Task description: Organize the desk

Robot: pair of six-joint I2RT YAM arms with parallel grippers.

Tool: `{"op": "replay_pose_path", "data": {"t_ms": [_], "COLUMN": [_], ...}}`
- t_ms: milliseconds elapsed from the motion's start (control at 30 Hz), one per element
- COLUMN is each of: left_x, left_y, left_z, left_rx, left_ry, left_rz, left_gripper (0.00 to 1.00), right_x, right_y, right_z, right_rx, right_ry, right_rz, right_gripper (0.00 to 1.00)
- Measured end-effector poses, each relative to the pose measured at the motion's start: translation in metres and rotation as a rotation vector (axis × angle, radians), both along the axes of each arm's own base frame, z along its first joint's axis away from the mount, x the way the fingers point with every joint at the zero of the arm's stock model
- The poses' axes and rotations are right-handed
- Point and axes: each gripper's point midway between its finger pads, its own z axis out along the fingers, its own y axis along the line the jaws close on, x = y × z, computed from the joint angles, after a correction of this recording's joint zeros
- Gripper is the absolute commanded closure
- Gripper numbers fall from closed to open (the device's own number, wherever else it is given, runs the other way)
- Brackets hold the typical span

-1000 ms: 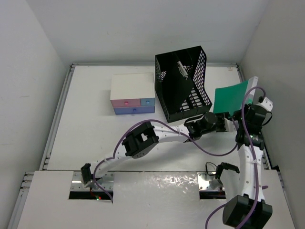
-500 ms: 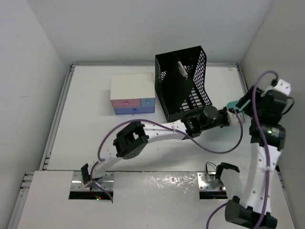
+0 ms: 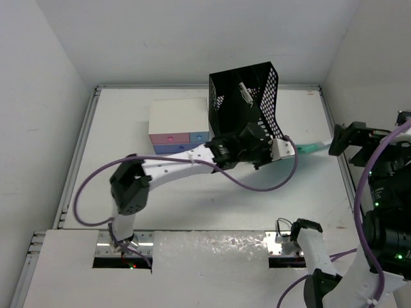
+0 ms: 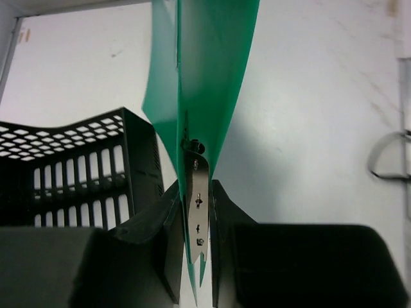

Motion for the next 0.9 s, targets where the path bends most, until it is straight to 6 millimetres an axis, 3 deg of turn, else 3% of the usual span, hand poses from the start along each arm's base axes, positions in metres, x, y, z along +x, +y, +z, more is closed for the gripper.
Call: {"op": "replay_pose_path", "data": {"t_ms": [100,233,333,400,500,567,700,800,900], "left_x": [-0.029,-0.060,-0.074,-0.073,-0.057,-0.049,-0.056,-0.070,-0.083], "left_y": [0.032,0.066,0.091,0.114,0.154,0.179,0.204,0.212,0.222], "left_z": [0.035,0.106,0.143,0.160,0.168,0.163,0.153,0.152,0.155], "left_rx": [0.012,-0.082,-0.134,-0.159,-0.160,-0.132,-0.073,-0.047,-0.034], "left_ry": [0.024,0.020,0.015,0.007,-0.006,-0.006,0.006,0.007,0.014], "left_rz": [-0.054,-0.102,-0.114,-0.095,-0.030,0.006,0.001,-0.039,-0.066], "left_gripper": [1.00,1.00,1.00,1.00,1.00,1.00,1.00,1.00,1.00], "right_x": [-0.003,-0.009,-0.013,-0.020,-0.036,-0.049,-0.062,-0.057,-0.035], "right_y": [0.023,0.050,0.072,0.091,0.119,0.135,0.156,0.163,0.162], "right_z": [0.003,0.012,0.008,0.006,0.005,0.003,-0.011,-0.026,-0.046], "right_rx": [-0.051,-0.123,-0.180,-0.227,-0.304,-0.369,-0.435,-0.423,-0.359], "right_ry": [0.006,-0.030,-0.041,-0.054,-0.091,-0.123,-0.135,-0.107,-0.059], "right_rz": [0.141,0.298,0.434,0.552,0.723,0.831,1.007,1.114,1.176], "right_gripper": [0.01,0.01,0.01,0.01,0.01,0.01,0.01,0.01,0.01]}}
